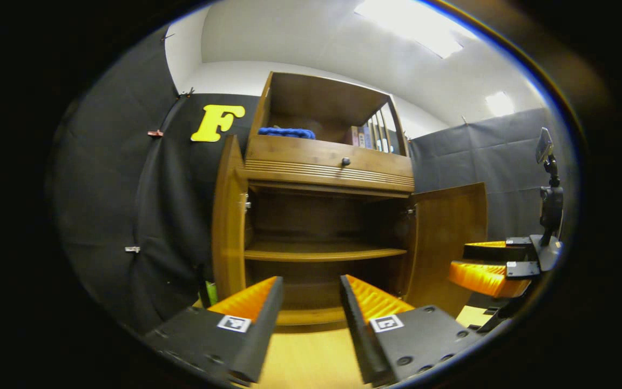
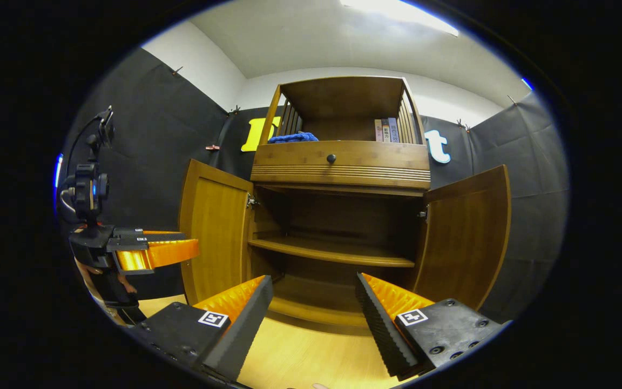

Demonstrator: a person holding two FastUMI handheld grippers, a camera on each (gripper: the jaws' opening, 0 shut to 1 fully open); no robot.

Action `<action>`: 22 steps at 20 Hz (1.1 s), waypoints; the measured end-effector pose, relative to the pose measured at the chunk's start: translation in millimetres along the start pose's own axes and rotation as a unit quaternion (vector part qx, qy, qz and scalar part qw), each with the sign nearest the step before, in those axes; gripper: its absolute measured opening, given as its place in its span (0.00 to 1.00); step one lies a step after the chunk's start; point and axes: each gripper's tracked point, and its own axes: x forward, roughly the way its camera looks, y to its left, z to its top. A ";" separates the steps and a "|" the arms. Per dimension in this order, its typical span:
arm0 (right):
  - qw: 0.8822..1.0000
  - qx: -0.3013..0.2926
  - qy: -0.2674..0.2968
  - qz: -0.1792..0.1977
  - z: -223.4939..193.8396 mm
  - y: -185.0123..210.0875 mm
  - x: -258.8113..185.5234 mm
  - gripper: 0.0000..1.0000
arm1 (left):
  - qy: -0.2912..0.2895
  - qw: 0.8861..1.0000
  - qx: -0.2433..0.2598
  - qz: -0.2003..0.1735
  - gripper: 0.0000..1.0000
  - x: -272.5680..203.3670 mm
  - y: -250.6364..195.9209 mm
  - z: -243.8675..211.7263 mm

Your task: Open the right door of the double-door shoe cabinet with the right hand, and open the left door with the left hand.

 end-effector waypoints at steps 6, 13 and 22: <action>1.000 -0.001 -0.007 -0.020 6.2 -17.8 -15.9 0.97 | -0.012 1.000 0.001 -0.005 0.98 5.4 -18.0 10.2; 0.999 -0.003 -0.014 -0.031 11.3 -28.5 -30.1 0.95 | -0.021 0.999 0.022 -0.017 0.99 1.3 -33.7 14.5; 0.999 0.003 -0.022 -0.038 16.9 -38.1 -45.0 0.97 | -0.009 0.999 0.023 -0.034 0.96 -4.6 -49.7 13.3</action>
